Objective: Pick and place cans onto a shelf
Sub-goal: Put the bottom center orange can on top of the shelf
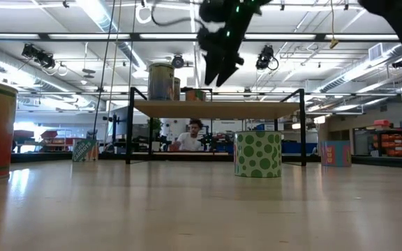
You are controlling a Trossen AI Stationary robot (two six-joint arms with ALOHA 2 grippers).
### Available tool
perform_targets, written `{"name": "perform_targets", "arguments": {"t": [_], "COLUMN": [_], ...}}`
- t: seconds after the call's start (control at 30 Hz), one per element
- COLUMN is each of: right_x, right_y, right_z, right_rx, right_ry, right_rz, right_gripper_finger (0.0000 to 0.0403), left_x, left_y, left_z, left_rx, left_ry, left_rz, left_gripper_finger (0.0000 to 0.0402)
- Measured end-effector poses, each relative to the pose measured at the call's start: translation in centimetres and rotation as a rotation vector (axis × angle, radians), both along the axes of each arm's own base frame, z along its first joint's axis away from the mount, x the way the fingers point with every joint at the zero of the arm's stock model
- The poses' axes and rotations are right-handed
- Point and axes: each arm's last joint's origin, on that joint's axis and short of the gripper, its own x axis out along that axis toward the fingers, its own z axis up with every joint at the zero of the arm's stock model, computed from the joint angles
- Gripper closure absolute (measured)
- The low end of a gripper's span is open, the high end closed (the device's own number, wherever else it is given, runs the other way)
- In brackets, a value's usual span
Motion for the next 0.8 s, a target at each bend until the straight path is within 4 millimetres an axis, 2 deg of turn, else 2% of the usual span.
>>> {"name": "perform_targets", "arguments": {"t": [0.1,0.27,0.4,0.5,0.6,0.7,0.8], "right_x": [-0.4,-1.7,-2.8,-3.1,-2.2,-1.2,-0.5], "right_y": [4.3,12.4,18.7,22.0,24.4,25.8,26.3], "right_z": [1.1,3.4,3.2,1.9,-0.5,-3.3,-6.4], "right_rx": [0.044,0.083,0.237,0.265,0.259,0.253,0.261], "right_ry": [0.043,0.057,0.158,0.271,0.334,0.386,0.483], "right_rz": [0.061,0.224,0.448,0.518,0.560,0.599,0.629], "right_gripper_finger": [0.0056,0.0056,0.0056,0.0056,0.0053,0.0041,0.0021], "left_x": [0.1,0.5,0.7,0.8,1.0,1.1,1.3], "left_y": [-0.3,-1.5,-2.5,-3.6,-4.7,-5.6,-6.8], "left_z": [-0.2,-0.2,-0.6,-0.9,-1.9,-3.3,-4.5], "left_rx": [-0.012,-0.064,-0.148,-0.214,-0.330,-0.430,-0.510], "left_ry": [0.016,0.001,-0.001,0.012,0.066,0.172,0.269], "left_rz": [-0.089,-0.343,-0.411,-0.464,-0.478,-0.443,-0.428], "left_gripper_finger": [0.0021,0.0021,0.0021,0.0021,0.0021,0.0022,0.0022]}}
